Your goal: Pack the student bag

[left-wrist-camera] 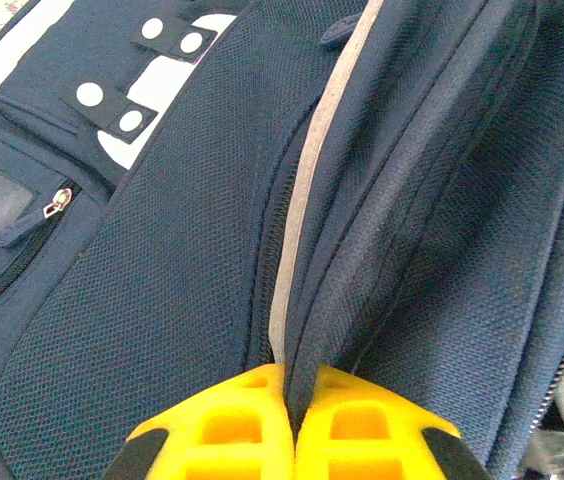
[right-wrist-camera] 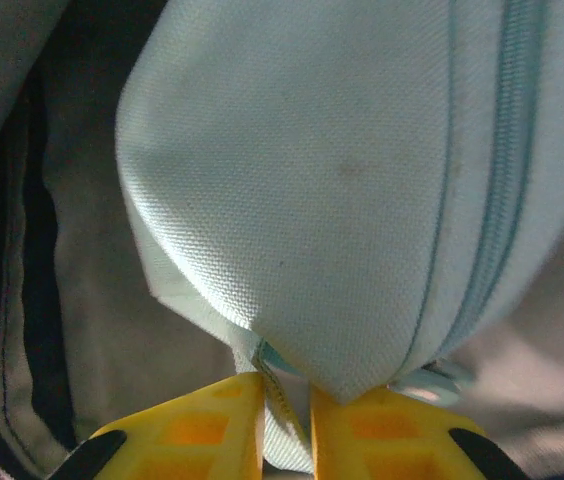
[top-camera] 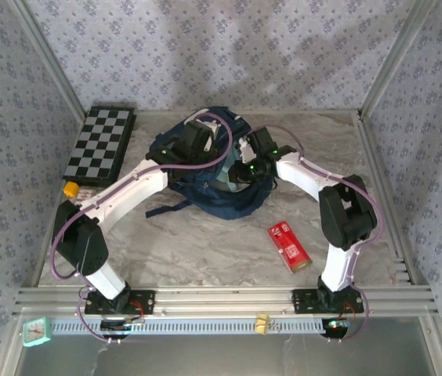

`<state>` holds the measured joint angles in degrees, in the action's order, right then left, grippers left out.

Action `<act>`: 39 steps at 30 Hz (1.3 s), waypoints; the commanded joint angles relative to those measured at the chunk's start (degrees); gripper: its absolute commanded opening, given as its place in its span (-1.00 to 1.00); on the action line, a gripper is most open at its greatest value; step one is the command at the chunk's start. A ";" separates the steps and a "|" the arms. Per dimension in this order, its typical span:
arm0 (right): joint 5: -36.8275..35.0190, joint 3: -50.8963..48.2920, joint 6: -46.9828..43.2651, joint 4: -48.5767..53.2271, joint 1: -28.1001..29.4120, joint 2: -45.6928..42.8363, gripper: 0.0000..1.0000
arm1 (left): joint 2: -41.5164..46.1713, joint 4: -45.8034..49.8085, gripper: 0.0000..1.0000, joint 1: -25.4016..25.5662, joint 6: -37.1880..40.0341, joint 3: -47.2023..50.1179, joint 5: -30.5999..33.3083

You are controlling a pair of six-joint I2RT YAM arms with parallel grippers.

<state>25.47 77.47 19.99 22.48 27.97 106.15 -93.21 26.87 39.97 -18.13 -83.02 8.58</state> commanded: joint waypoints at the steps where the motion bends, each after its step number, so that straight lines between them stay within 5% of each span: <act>1: 1.04 -0.79 0.13 -7.77 1.98 0.47 -0.51 | 2.86 -3.89 -1.00 -0.04 -1.07 -1.96 1.06; 7: 6.81 -7.86 2.41 -11.88 -1.02 -8.46 0.10 | 2.94 -3.41 -1.00 -0.41 -0.35 -1.71 1.96; 9: 7.21 -8.34 2.22 -9.19 -3.07 -10.45 0.17 | 2.90 -3.17 -1.00 -0.59 -0.15 -1.56 2.01; 13: 7.21 -8.64 1.82 -5.22 -6.36 -11.93 0.11 | 3.16 -2.74 -1.00 -0.72 0.01 -1.10 1.94; 23: 2.64 -0.55 9.03 -9.30 -3.25 2.20 -0.57 | 2.31 -2.96 -1.00 -0.77 -0.06 -1.21 0.34; 30: 3.71 -0.55 11.45 -17.03 1.41 4.11 -0.56 | 0.88 -4.30 -1.00 -0.81 -1.72 -0.85 -0.54; 39: 0.00 -14.31 3.84 -8.66 -7.39 -12.80 -0.04 | 0.86 -3.56 -1.00 -0.72 -1.73 2.08 -2.81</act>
<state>28.49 64.99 28.42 7.97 22.72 99.46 -93.21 26.41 39.00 -18.52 -81.12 7.68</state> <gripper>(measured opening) 0.472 0.058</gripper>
